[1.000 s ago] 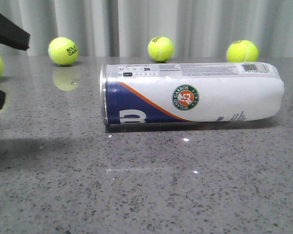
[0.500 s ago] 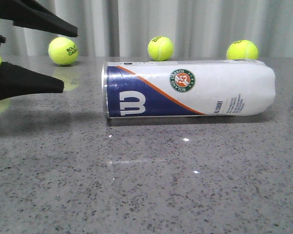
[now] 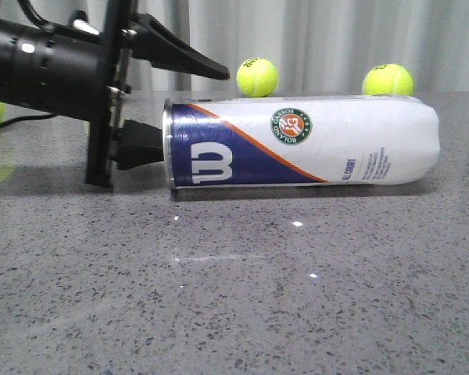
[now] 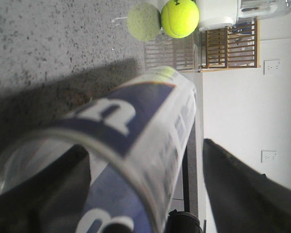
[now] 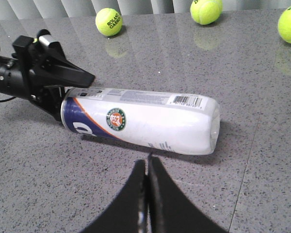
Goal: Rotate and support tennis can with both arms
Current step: 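Move the left gripper to the can's navy end and grasp it, then lift the can by its navy end with the left gripper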
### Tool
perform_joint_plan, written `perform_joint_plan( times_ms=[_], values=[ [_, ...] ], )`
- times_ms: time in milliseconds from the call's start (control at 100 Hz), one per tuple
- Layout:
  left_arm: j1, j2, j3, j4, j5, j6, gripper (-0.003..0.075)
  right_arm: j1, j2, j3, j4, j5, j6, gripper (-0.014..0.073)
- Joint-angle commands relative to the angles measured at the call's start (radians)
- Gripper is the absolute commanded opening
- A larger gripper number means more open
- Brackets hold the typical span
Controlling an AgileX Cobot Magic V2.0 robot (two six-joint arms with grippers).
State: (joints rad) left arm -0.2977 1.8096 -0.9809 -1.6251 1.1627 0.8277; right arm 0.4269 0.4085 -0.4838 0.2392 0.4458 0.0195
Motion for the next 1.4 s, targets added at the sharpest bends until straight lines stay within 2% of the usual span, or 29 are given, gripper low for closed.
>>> perform_joint_plan(
  times_ms=[0, 250, 390, 580, 680, 800, 1050, 1240, 1330, 1390],
  values=[
    [-0.033, -0.027, -0.034, -0.085, 0.117, 0.002, 0.0386, -0.005, 0.004, -0.025, -0.003, -0.064, -0.005, -0.0057],
    [-0.058, -0.027, -0.034, -0.099, 0.117, 0.002, 0.0077, -0.005, 0.004, -0.025, -0.003, -0.064, -0.005, -0.0057],
    [-0.058, -0.027, -0.034, -0.102, 0.117, 0.002, -0.0022, -0.005, 0.004, -0.025, -0.003, -0.064, -0.005, -0.0057],
    [-0.058, -0.042, -0.034, -0.124, 0.117, 0.004, -0.0021, -0.005, 0.004, -0.025, -0.003, -0.064, -0.005, -0.0057],
    [-0.058, -0.074, -0.034, -0.132, 0.117, 0.070, -0.0021, -0.005, 0.004, -0.025, -0.003, -0.064, -0.005, -0.0057],
    [-0.058, -0.147, -0.034, -0.135, 0.117, 0.138, -0.0021, -0.005, 0.004, -0.025, -0.003, -0.064, -0.005, -0.0057],
    [-0.056, -0.312, -0.035, -0.125, 0.117, 0.170, -0.0021, -0.005, 0.004, -0.025, -0.003, -0.064, -0.005, -0.0057],
    [-0.056, -0.423, -0.044, -0.016, 0.107, 0.265, -0.0021, -0.005, 0.004, -0.025, -0.003, -0.064, -0.005, -0.0057],
    [-0.056, -0.462, -0.087, 0.137, 0.103, 0.256, -0.0021, -0.005, 0.004, -0.025, -0.003, -0.064, -0.005, -0.0057],
    [-0.056, -0.481, -0.140, 0.267, 0.101, 0.185, -0.0021, -0.005, 0.004, -0.025, -0.003, -0.064, -0.005, -0.0057]
  ],
)
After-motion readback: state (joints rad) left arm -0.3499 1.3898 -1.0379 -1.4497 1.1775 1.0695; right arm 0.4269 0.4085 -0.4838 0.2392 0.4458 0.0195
